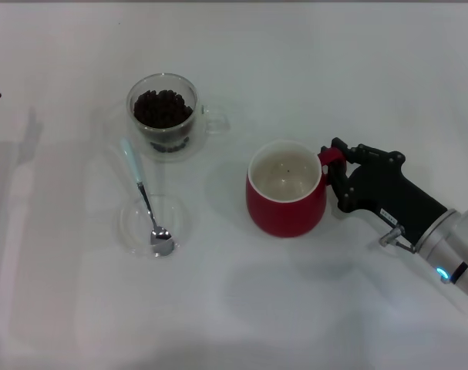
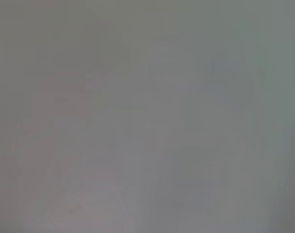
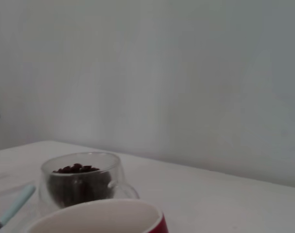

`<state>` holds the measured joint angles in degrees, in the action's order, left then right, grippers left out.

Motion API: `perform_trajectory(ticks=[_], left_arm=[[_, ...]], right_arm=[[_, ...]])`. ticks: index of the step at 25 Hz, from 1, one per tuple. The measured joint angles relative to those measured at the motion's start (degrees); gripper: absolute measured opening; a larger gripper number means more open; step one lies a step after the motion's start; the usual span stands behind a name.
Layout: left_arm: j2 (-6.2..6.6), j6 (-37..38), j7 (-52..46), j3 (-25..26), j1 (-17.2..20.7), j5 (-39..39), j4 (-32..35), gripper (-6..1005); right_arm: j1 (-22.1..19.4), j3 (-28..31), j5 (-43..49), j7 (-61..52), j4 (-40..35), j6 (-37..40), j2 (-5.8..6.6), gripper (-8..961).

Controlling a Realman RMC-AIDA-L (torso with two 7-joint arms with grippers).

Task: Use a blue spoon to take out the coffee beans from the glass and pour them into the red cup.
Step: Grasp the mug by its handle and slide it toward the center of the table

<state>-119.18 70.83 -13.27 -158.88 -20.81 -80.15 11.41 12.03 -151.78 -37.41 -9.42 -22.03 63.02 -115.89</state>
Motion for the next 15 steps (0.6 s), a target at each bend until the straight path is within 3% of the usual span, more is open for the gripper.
perform_trajectory(ticks=[6, 15], left_arm=[[0.00, 0.01, 0.00, 0.01, -0.11, 0.00, 0.13, 882], [0.00, 0.10, 0.00, 0.16, -0.11, -0.01, 0.19, 883]], right_arm=[[0.07, -0.15, 1.54, -0.07, 0.31, -0.05, 0.14, 161], [0.03, -0.64, 1.68, -0.52, 0.50, -0.31, 0.32, 335]])
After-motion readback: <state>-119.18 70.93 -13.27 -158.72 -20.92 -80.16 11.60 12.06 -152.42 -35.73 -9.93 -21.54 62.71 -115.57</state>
